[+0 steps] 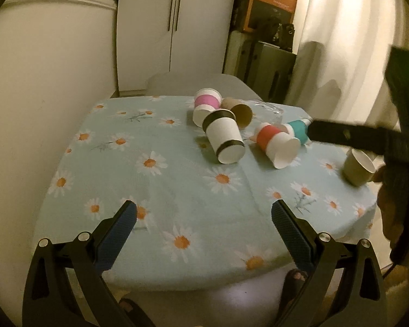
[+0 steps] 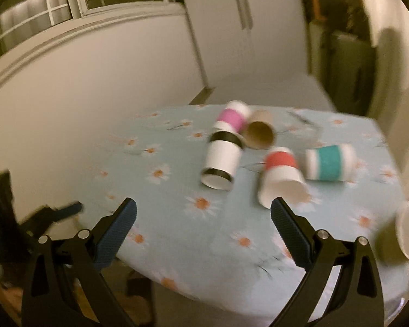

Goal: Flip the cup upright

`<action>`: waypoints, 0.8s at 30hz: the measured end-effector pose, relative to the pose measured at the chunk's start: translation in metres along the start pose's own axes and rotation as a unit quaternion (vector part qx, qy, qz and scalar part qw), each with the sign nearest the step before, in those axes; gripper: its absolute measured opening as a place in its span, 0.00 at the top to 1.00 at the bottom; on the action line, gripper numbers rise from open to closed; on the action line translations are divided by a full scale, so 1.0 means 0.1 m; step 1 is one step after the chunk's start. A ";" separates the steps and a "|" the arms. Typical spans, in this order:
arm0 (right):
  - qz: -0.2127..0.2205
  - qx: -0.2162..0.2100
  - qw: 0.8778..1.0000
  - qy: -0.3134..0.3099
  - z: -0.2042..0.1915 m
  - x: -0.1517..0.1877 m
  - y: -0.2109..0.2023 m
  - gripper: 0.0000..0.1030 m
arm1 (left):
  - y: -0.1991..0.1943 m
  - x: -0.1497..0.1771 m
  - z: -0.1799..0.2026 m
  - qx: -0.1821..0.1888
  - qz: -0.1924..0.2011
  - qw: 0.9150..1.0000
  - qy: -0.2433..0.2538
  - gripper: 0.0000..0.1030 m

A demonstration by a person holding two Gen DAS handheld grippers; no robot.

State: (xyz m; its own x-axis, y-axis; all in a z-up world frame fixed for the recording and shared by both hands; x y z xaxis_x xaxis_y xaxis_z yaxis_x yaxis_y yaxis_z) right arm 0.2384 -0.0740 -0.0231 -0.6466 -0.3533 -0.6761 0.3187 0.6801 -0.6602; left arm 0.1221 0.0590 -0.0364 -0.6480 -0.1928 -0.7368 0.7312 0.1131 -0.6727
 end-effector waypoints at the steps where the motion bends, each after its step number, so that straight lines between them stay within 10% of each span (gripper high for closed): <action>1: -0.014 -0.009 1.000 0.002 0.02 -0.07 0.11 0.05 | 0.06 -0.04 -0.03 -0.003 -0.002 1.000 -0.003 0.06; 6: -0.074 -0.043 0.996 0.027 0.13 -0.31 0.60 0.05 | 0.37 -0.17 -0.24 -0.012 -0.025 0.999 -0.023 0.06; 24: -0.190 0.053 0.979 0.048 0.58 -0.70 1.77 0.24 | 0.90 -0.15 -0.51 0.015 -0.091 0.993 -0.077 0.06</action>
State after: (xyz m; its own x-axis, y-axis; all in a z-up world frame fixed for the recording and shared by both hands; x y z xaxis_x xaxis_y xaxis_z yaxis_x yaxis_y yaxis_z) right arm 0.3805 0.0336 -0.1110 -0.7935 -0.5021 -0.3440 0.1086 0.4393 -0.8918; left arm 0.1866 0.1219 -0.0895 -0.7316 -0.3539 -0.5826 0.6123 0.0347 -0.7899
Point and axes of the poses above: each gripper's, at about its wrist camera, not at the fingertips, and y roughly the way its jaws point, z to its right, x to its underside, the point moved 5 cm from there along y, roughly the way its jaws point, and after that the axes turned 4 degrees about -x, right-handed, at the moved point
